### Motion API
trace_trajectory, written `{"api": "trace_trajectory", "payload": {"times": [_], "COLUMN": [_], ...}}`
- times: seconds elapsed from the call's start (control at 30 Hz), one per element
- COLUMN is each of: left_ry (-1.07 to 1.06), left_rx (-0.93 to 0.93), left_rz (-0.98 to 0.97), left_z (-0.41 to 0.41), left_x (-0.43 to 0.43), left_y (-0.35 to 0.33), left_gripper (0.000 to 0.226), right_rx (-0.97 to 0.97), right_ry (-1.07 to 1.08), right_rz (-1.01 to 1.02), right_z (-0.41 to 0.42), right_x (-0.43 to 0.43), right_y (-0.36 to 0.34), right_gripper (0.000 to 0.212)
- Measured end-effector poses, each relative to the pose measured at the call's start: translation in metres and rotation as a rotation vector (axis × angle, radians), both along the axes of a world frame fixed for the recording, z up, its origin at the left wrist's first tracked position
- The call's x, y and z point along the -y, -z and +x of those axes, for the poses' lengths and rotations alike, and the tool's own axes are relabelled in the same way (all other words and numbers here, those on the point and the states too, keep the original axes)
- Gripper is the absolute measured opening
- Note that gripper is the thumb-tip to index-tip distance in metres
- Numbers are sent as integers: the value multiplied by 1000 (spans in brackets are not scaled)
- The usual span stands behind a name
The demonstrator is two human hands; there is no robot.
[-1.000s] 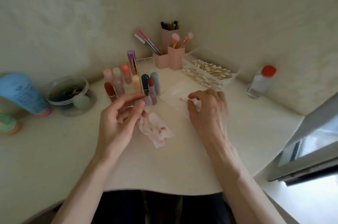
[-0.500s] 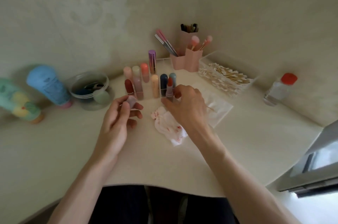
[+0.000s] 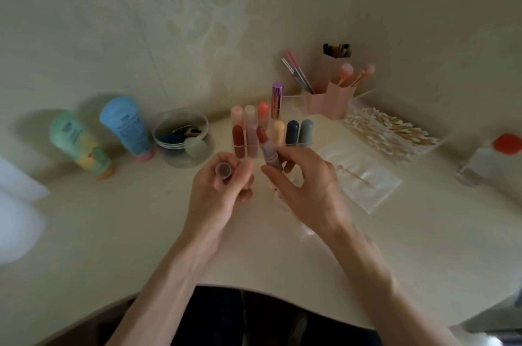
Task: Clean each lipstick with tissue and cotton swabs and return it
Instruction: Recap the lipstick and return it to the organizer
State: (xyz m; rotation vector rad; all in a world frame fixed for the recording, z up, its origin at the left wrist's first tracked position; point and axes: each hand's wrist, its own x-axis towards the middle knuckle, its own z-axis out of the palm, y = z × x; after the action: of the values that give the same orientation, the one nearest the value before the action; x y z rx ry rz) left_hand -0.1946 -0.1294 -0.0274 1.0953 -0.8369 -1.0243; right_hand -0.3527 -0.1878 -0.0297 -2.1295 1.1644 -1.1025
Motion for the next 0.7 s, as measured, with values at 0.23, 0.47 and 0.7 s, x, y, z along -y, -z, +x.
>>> {"api": "trace_trajectory", "payload": {"times": [0.23,0.47,0.7], "left_ry": [28,-37,-161], "left_rx": [112,103,178], "left_rz": [-21,-51,-66], "left_z": [-1,0,0], "left_x": [-2,-3,-4], "left_y": [0,-2,-3], "left_gripper": [38,33,22], "right_rx": [39,1,38], "right_ry": [-117,-198,-166], "right_rz": [-35,-44,-53], "right_z": [3,6,8], "right_x": [0,-1,-3], "right_y": [7,10,12], "right_gripper": [7,13,14]}}
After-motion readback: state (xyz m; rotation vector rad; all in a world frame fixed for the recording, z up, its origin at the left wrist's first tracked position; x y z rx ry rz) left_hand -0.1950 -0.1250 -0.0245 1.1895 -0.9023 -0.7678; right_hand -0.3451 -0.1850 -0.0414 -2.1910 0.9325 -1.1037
